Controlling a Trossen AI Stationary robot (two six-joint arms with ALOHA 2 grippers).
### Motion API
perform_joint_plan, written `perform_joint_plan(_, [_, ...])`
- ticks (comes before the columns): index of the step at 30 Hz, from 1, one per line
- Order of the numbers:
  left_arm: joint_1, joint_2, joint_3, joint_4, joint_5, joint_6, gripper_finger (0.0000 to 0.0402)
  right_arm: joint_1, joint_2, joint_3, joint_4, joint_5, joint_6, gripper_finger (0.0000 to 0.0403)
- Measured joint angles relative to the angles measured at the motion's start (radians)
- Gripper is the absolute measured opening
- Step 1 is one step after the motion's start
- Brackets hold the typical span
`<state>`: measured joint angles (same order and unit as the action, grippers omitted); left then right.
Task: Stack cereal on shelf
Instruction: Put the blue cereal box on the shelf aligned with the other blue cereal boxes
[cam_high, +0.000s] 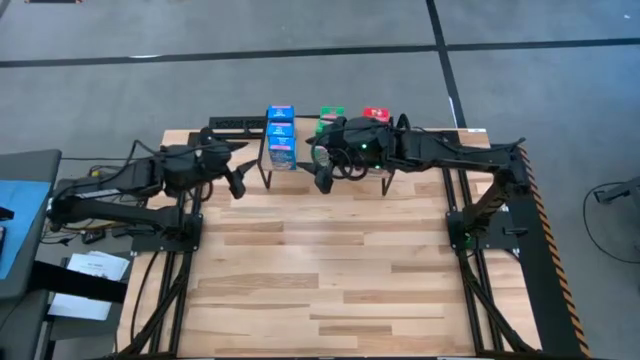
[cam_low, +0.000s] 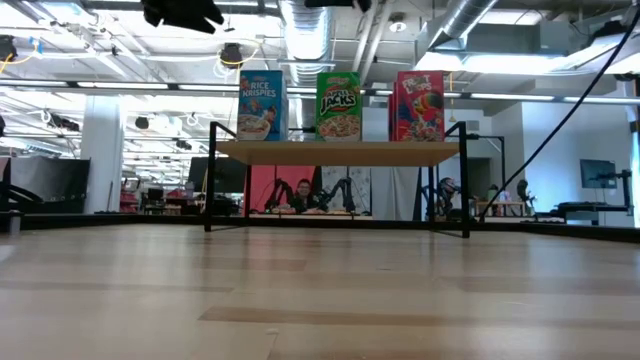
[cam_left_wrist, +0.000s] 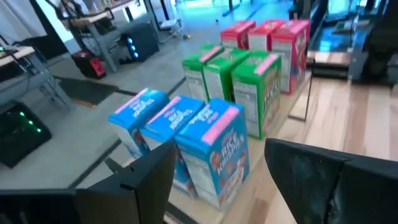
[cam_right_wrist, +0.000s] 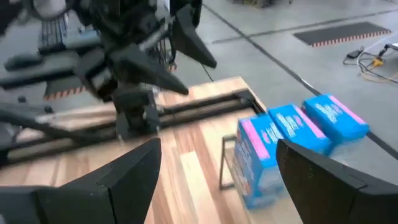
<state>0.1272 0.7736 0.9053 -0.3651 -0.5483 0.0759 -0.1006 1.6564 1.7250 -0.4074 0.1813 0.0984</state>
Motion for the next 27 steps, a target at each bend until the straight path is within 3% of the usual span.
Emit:
perform_joint_plan(15, [0.0,-0.108,-0.001,-0.128,0.002,0.04,0.0238,0.027,0.109,-0.002,0.211,0.008,0.075,0.034])
perform_joint_plan(22, [0.001,-0.12,-0.001,-0.195,0.01,0.063,0.0238,0.041,0.133,-0.001,0.174,0.129,0.088,0.034])
perform_joint_plan(27, [0.001,-0.12,-0.001,-0.265,0.014,0.052,0.0238,0.087,0.135,-0.002,0.133,0.278,0.088,0.034])
